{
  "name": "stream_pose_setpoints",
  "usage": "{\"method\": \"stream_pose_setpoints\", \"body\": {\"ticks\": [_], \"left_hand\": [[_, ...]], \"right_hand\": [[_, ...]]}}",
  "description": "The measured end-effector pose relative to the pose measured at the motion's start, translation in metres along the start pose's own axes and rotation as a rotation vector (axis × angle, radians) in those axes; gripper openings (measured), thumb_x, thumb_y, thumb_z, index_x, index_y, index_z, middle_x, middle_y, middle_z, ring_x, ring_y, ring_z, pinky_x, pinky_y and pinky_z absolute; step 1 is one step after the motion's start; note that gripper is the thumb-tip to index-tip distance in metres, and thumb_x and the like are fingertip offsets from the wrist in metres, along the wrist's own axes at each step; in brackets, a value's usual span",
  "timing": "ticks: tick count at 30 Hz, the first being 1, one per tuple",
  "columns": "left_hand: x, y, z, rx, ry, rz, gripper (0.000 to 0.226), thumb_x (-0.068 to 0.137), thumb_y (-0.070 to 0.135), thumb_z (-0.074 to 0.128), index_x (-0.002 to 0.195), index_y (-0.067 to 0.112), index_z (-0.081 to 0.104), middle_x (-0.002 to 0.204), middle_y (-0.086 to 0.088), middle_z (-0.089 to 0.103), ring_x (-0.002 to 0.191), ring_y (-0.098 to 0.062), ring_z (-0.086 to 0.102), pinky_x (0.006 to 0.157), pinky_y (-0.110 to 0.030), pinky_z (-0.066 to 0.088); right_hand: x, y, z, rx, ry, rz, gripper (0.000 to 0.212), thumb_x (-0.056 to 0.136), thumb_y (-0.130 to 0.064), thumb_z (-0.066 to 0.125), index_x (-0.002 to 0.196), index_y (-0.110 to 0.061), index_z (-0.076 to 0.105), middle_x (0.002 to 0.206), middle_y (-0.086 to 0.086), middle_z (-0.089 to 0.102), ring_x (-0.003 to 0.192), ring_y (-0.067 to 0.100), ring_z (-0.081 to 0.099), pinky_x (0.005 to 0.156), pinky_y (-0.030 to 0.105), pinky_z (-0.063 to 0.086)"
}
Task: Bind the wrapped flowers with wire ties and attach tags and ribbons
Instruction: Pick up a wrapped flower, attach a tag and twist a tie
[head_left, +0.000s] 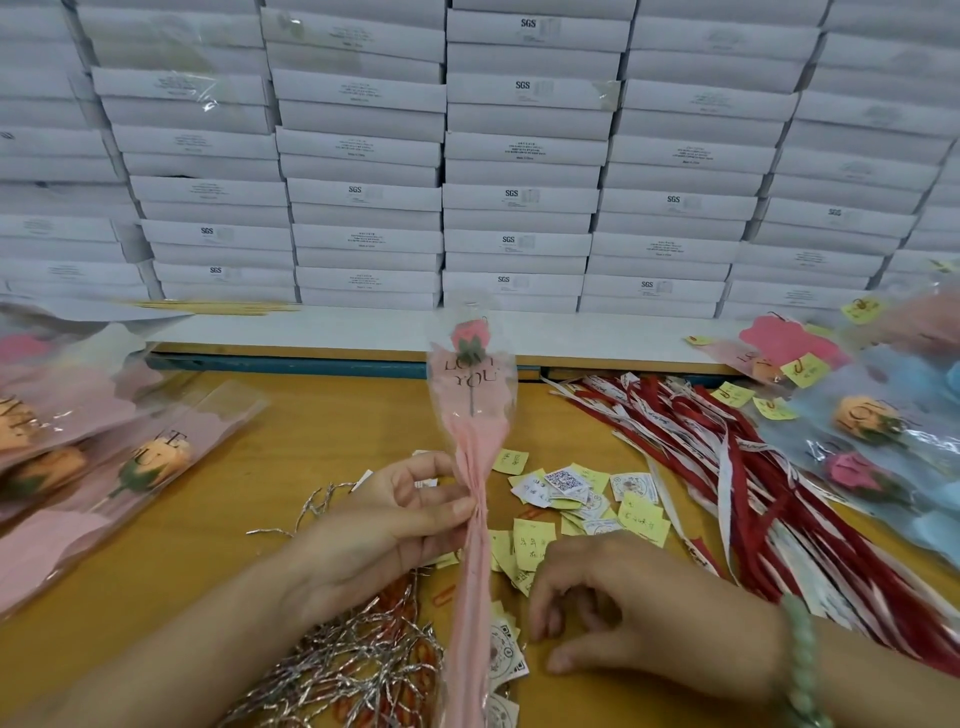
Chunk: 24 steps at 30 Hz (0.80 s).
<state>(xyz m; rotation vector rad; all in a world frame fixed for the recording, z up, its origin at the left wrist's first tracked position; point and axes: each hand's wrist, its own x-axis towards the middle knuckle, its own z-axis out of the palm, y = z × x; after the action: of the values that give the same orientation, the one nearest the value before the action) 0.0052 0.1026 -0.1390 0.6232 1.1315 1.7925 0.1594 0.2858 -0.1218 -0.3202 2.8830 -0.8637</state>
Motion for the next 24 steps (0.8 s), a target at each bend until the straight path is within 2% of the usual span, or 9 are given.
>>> {"method": "stream_pose_setpoints", "body": {"ticks": [3, 6, 11, 15, 18, 21, 24], "left_hand": [[0.0, -0.002, -0.002, 0.007, -0.001, 0.006, 0.024, 0.075, -0.008, 0.071, 0.094, 0.006, 0.07, 0.09, -0.016, 0.07, 0.077, -0.021, 0.07, 0.071, -0.028, 0.059], [-0.001, -0.001, -0.002, 0.008, -0.001, 0.013, 0.024, 0.075, -0.008, 0.071, 0.095, 0.006, 0.069, 0.089, -0.016, 0.069, 0.076, -0.021, 0.07, 0.071, -0.028, 0.059], [0.0, -0.001, 0.0, 0.027, 0.025, 0.018, 0.027, 0.078, -0.012, 0.064, 0.1, 0.003, 0.065, 0.087, -0.016, 0.07, 0.073, -0.02, 0.07, 0.068, -0.027, 0.059], [-0.001, 0.0, 0.002, 0.038, 0.021, 0.024, 0.025, 0.077, -0.012, 0.063, 0.094, 0.006, 0.069, 0.093, -0.019, 0.066, 0.076, -0.022, 0.069, 0.071, -0.028, 0.059], [-0.002, 0.001, 0.002, 0.03, 0.01, 0.023, 0.024, 0.079, -0.012, 0.063, 0.092, 0.006, 0.069, 0.094, -0.02, 0.066, 0.077, -0.022, 0.069, 0.071, -0.029, 0.059], [-0.002, 0.001, 0.002, 0.015, -0.005, 0.026, 0.024, 0.079, -0.013, 0.063, 0.093, 0.006, 0.069, 0.091, -0.019, 0.068, 0.076, -0.022, 0.07, 0.072, -0.029, 0.059], [-0.003, 0.002, 0.002, 0.03, -0.01, 0.026, 0.026, 0.079, -0.013, 0.062, 0.088, 0.009, 0.072, 0.089, -0.017, 0.07, 0.077, -0.021, 0.07, 0.072, -0.028, 0.059]], "right_hand": [[-0.002, 0.002, 0.003, -0.003, 0.039, -0.018, 0.013, 0.085, -0.035, 0.073, 0.095, -0.03, 0.067, 0.095, -0.018, 0.057, 0.077, 0.009, 0.056, 0.067, 0.016, 0.044], [-0.001, 0.001, 0.004, -0.001, 0.075, -0.024, 0.017, 0.083, -0.037, 0.074, 0.096, -0.031, 0.064, 0.098, -0.018, 0.056, 0.074, 0.009, 0.055, 0.067, 0.015, 0.043], [0.002, 0.0, 0.003, -0.043, 0.061, -0.014, 0.011, 0.086, -0.037, 0.071, 0.094, -0.031, 0.067, 0.095, -0.018, 0.057, 0.078, 0.001, 0.054, 0.071, 0.013, 0.043], [0.004, -0.006, 0.004, -0.242, 0.001, -0.022, 0.009, 0.093, -0.04, 0.059, 0.096, -0.032, 0.061, 0.096, -0.018, 0.049, 0.08, -0.011, 0.046, 0.07, 0.008, 0.034], [0.005, -0.01, 0.004, -0.391, -0.071, -0.028, 0.012, 0.099, -0.042, 0.046, 0.101, -0.032, 0.052, 0.102, -0.018, 0.042, 0.076, -0.002, 0.04, 0.063, 0.014, 0.03], [0.003, -0.011, -0.001, -0.444, -0.1, 0.004, 0.008, 0.101, -0.04, 0.041, 0.098, -0.033, 0.045, 0.108, -0.017, 0.04, 0.078, 0.005, 0.043, 0.067, 0.022, 0.032], [-0.003, -0.009, -0.017, -0.459, -0.093, 0.049, 0.008, 0.099, -0.032, 0.046, 0.093, -0.036, 0.044, 0.1, -0.019, 0.045, 0.081, 0.002, 0.048, 0.068, 0.015, 0.036]]}}
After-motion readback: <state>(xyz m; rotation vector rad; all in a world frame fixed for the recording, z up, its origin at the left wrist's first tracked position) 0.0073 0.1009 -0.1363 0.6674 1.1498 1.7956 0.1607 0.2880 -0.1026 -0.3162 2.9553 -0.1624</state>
